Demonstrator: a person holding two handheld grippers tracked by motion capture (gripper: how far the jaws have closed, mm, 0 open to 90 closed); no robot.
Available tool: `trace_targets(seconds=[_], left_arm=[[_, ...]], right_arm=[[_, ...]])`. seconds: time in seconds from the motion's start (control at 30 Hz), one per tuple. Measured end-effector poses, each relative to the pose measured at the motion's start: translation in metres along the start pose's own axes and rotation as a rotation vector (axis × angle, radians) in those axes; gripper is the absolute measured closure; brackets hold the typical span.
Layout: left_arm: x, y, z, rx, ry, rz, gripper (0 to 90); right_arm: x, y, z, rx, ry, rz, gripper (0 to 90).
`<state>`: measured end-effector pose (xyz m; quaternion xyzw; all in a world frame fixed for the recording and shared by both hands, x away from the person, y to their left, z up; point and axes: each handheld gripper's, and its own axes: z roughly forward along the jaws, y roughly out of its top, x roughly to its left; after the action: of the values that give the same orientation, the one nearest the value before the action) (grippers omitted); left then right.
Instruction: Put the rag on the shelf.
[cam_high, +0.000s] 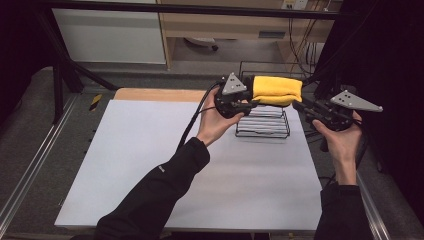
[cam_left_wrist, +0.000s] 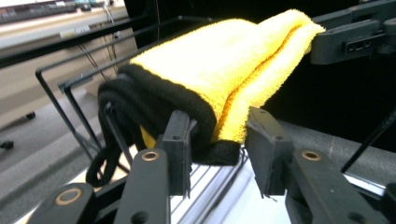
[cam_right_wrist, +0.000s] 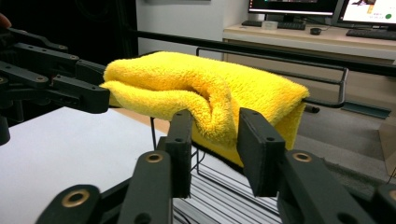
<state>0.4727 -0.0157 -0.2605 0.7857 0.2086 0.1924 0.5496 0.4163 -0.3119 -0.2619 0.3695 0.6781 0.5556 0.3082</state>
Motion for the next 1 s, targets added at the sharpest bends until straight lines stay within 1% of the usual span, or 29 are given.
trace_targets(seconds=[0.13, 0.2, 0.23, 0.27, 0.3, 0.33, 0.37, 0.4, 0.43, 0.47, 0.5, 0.53, 0.6, 0.63, 0.77, 0.97, 1.0], left_arm=[[0.001, -0.008, -0.001, 0.022, -0.004, -0.010, 60.8], [0.002, -0.012, 0.000, 0.032, -0.003, -0.014, 60.9], [0.002, -0.014, 0.000, 0.036, -0.004, -0.016, 60.9], [0.003, -0.017, 0.000, 0.039, -0.003, -0.019, 60.9], [0.003, -0.019, 0.001, 0.043, -0.006, -0.022, 60.9], [0.003, -0.022, 0.000, 0.047, -0.006, -0.023, 60.9], [0.004, -0.024, 0.000, 0.051, -0.004, -0.030, 60.9], [0.005, -0.027, 0.000, 0.058, -0.002, -0.036, 60.8], [0.005, -0.030, -0.001, 0.062, -0.001, -0.043, 60.8], [0.006, -0.033, -0.002, 0.068, -0.001, -0.051, 60.5], [0.007, -0.037, -0.004, 0.073, -0.001, -0.059, 58.5], [0.008, -0.041, -0.006, 0.081, -0.001, -0.067, 57.0], [0.011, -0.051, -0.011, 0.096, 0.002, -0.079, 53.6], [0.013, -0.056, -0.014, 0.104, 0.003, -0.084, 53.6], [0.020, -0.079, -0.028, 0.137, 0.013, -0.122, 44.3], [0.032, -0.113, -0.057, 0.173, 0.031, -0.186, 31.3], [0.034, -0.118, -0.063, 0.174, 0.039, -0.192, 29.2]], right_arm=[[0.002, -0.007, -0.001, 0.001, 0.017, 0.016, 62.9], [0.003, -0.008, 0.000, 0.003, 0.021, 0.018, 63.9], [0.006, -0.012, 0.004, 0.006, 0.028, 0.030, 70.4], [0.006, -0.012, 0.004, 0.006, 0.028, 0.030, 70.4], [0.007, -0.017, 0.011, 0.018, 0.031, 0.040, 77.3], [0.007, -0.020, 0.016, 0.023, 0.028, 0.044, 81.0], [0.007, -0.020, 0.016, 0.023, 0.028, 0.044, 81.0], [0.007, -0.027, 0.025, 0.034, 0.022, 0.073, 86.5], [0.007, -0.027, 0.025, 0.034, 0.022, 0.073, 86.5], [0.007, -0.030, 0.030, 0.033, 0.015, 0.084, 87.7], [0.005, -0.036, 0.040, 0.041, -0.001, 0.087, 88.9], [0.005, -0.038, 0.045, 0.044, -0.009, 0.090, 89.0], [0.002, -0.042, 0.053, 0.051, -0.026, 0.093, 89.2], [0.002, -0.042, 0.053, 0.051, -0.026, 0.093, 89.2], [0.001, -0.046, 0.061, 0.046, -0.044, 0.098, 88.5], [0.006, -0.046, 0.064, 0.045, -0.043, 0.089, 85.0], [0.007, -0.046, 0.063, 0.046, -0.041, 0.087, 83.9]])
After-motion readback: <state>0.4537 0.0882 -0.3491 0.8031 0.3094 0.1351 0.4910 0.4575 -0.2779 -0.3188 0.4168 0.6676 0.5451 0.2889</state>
